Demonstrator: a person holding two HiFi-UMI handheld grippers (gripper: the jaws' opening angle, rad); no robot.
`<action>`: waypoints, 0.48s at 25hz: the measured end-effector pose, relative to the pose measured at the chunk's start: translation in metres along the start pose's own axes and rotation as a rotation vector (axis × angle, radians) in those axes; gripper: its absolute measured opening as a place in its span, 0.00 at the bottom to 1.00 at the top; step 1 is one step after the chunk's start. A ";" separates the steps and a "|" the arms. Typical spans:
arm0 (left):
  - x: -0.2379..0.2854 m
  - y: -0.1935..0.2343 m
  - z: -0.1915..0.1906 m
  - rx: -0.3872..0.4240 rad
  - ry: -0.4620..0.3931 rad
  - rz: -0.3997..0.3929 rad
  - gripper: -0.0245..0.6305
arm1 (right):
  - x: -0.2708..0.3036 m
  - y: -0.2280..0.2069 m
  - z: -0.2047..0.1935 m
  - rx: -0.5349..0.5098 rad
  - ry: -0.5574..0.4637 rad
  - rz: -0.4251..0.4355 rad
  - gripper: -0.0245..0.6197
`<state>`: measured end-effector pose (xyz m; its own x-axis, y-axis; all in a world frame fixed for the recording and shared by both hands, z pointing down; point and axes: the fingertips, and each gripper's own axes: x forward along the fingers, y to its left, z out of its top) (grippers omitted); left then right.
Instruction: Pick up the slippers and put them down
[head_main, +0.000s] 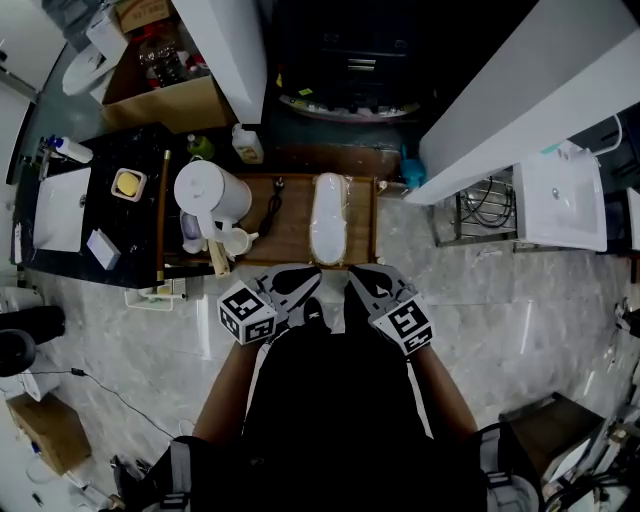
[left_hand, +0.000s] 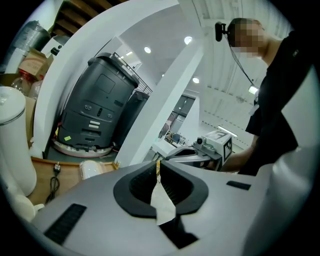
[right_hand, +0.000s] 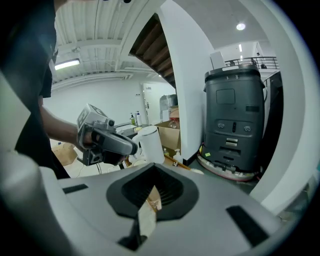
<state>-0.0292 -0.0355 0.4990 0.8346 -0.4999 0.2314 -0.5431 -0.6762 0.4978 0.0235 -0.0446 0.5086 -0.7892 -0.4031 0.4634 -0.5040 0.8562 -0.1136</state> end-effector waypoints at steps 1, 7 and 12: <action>0.003 0.003 -0.001 -0.005 0.003 0.000 0.06 | 0.003 -0.003 -0.002 0.007 0.002 0.005 0.05; 0.014 0.023 -0.009 -0.042 0.023 0.033 0.08 | 0.020 -0.014 -0.010 0.030 0.029 0.053 0.06; 0.019 0.044 -0.019 -0.072 0.040 0.077 0.23 | 0.038 -0.027 -0.021 0.045 0.069 0.075 0.16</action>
<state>-0.0351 -0.0645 0.5412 0.7945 -0.5258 0.3038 -0.5988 -0.5954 0.5356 0.0144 -0.0763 0.5478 -0.7999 -0.3139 0.5115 -0.4610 0.8670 -0.1889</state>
